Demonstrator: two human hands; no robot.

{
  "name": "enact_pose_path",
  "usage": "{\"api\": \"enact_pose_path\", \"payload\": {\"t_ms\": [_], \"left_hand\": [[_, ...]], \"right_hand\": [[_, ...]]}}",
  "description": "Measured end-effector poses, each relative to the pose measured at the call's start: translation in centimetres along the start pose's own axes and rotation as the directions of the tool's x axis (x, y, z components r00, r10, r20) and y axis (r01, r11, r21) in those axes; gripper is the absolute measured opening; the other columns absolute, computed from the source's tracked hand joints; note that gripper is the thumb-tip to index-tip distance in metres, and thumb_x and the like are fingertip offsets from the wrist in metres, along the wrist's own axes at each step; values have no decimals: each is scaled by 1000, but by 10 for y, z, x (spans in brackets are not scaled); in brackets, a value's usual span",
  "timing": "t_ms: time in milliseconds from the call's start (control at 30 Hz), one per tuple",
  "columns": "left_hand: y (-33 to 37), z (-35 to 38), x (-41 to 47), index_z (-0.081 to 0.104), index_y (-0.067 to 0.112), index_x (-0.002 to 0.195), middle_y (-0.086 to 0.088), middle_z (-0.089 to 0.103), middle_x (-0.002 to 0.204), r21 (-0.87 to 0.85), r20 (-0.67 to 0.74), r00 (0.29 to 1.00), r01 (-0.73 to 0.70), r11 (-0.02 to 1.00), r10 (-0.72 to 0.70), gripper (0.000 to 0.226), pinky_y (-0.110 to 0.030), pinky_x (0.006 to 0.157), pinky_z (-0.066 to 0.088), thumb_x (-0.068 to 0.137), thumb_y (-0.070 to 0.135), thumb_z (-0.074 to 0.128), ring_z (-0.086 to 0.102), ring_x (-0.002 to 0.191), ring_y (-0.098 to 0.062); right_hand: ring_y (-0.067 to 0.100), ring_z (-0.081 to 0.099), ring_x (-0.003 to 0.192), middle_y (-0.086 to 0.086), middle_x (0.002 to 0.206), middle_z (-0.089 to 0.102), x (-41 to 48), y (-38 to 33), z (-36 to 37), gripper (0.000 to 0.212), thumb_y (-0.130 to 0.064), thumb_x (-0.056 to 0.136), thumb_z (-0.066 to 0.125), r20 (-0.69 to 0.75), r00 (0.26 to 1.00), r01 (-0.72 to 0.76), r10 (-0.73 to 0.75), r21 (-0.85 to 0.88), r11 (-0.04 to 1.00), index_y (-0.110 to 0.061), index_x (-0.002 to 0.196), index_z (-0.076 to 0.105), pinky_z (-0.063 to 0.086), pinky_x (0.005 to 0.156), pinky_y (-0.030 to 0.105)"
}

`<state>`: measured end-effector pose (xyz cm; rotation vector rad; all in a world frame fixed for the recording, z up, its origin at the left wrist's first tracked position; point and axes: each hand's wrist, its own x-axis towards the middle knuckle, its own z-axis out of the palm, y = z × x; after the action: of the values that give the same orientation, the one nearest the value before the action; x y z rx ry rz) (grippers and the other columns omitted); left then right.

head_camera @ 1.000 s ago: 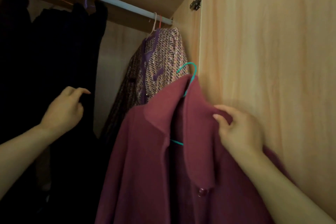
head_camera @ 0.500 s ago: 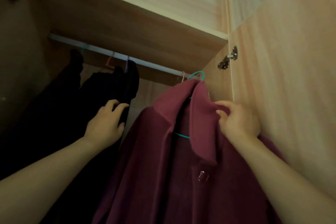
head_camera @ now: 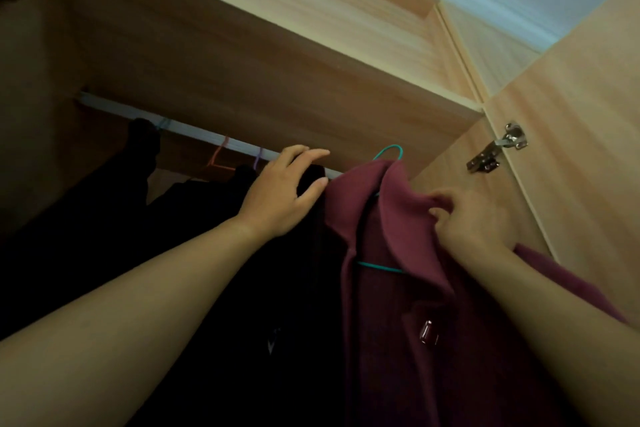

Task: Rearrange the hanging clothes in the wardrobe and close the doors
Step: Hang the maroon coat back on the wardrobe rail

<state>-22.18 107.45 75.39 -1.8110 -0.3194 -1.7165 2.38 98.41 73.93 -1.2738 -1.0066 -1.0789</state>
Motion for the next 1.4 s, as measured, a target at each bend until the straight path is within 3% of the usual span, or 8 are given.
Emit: {"api": "enact_pose_path", "payload": {"t_ms": [133, 267, 467, 733, 933, 1033, 1167, 1400], "left_hand": [[-17, 20, 23, 56, 27, 121, 3, 46, 134, -14, 103, 995, 7, 1000, -6, 36, -36, 106, 33, 97, 45, 37, 38, 130, -16], [-35, 35, 30, 57, 27, 105, 6, 53, 109, -8, 157, 988, -10, 1000, 11, 31, -38, 91, 42, 96, 47, 36, 50, 106, -13], [-64, 53, 13, 54, 37, 86, 16, 43, 90, 68, 158, 985, -75, 995, 64, 49, -22, 67, 38, 78, 76, 24, 44, 87, 1], [-88, 70, -9, 50, 39, 88, 22, 49, 94, 53, 92, 988, -126, 991, 121, 34, -24, 91, 30, 83, 68, 32, 43, 97, 10], [-96, 71, -9, 54, 37, 87, 19, 54, 88, -21, 9, 990, -143, 990, 143, 33, -23, 83, 37, 83, 67, 39, 52, 90, 1], [-99, 73, -11, 56, 37, 88, 19, 56, 91, -31, 5, 989, -146, 989, 146, 35, -25, 84, 40, 82, 67, 40, 53, 92, 0], [-103, 79, -14, 56, 41, 89, 21, 54, 93, -4, 31, 992, -124, 992, 124, 46, -24, 86, 38, 78, 78, 30, 50, 95, 0], [-102, 83, -20, 58, 39, 90, 18, 54, 93, 49, 37, 992, -119, 992, 117, 51, -18, 88, 30, 78, 78, 29, 49, 94, 1]], "right_hand": [[24, 59, 103, -4, 109, 67, 20, -10, 30, 27, -22, 86, 59, 29, 1000, 8, -9, 48, 999, -35, 109, 65, 44, 79, 29], [27, 59, 105, -2, 112, 66, 33, -25, 52, 28, -23, 87, 59, 59, 998, 14, -16, 34, 999, -38, 111, 63, 48, 85, 34], [26, 57, 108, 0, 117, 63, 43, -36, 92, 30, -24, 93, 53, 108, 994, 15, -18, 35, 999, -40, 117, 59, 43, 80, 30], [26, 58, 107, -1, 117, 63, 67, -38, 121, 30, -24, 92, 55, 74, 997, -25, 19, 86, 996, -39, 116, 61, 44, 79, 30], [26, 57, 109, -1, 116, 64, 80, -46, 140, 29, -24, 89, 59, 79, 996, -59, 49, 135, 989, -40, 113, 63, 44, 79, 29], [23, 57, 107, -6, 101, 62, 78, -45, 149, 27, -23, 90, 59, 107, 992, -73, 62, 110, 991, -42, 109, 64, 42, 75, 28], [25, 57, 110, -2, 117, 63, 72, -41, 161, 25, -25, 87, 63, 117, 993, -44, 33, 93, 995, -43, 105, 66, 45, 85, 31], [23, 58, 108, -5, 116, 64, 58, -39, 159, 27, -35, 88, 60, 96, 992, 83, -84, 21, 996, -41, 114, 62, 46, 81, 31]]}}
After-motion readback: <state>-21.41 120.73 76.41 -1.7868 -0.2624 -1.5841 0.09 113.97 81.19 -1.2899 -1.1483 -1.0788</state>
